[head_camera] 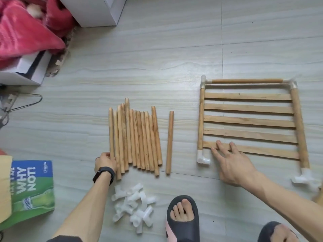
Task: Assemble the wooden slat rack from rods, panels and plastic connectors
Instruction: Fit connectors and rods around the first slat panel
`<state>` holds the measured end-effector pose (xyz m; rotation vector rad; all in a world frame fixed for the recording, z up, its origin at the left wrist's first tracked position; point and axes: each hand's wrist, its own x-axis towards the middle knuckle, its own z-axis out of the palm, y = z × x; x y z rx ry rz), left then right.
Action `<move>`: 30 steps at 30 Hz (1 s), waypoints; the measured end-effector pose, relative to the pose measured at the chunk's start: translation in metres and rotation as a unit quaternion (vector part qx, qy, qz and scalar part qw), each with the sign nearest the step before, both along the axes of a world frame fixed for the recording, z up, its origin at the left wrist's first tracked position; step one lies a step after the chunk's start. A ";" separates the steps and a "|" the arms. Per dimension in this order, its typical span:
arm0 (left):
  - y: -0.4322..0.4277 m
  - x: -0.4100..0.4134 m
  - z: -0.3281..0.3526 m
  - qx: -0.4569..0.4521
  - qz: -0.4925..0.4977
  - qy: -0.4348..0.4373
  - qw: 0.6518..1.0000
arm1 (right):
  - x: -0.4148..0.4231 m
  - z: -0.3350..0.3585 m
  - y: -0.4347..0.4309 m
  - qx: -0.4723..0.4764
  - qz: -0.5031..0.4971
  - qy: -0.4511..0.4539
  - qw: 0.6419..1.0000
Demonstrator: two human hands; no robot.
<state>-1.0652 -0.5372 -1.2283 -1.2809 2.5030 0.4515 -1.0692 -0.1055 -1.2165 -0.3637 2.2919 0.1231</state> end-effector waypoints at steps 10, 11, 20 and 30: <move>0.127 -0.011 0.031 -0.032 -0.429 0.293 0.854 | -0.009 0.046 0.014 -0.414 -0.491 0.018 0.766; 0.151 -0.007 0.030 -0.029 -0.491 0.315 0.812 | -0.004 0.049 0.013 -0.454 -0.552 -0.025 0.699; 0.257 0.018 -0.001 0.180 -0.343 0.123 0.914 | 0.065 0.017 0.069 -0.405 -0.824 0.091 0.387; 0.262 0.011 -0.017 0.232 -0.267 0.062 0.933 | 0.077 0.002 0.080 -0.412 -0.828 0.096 0.369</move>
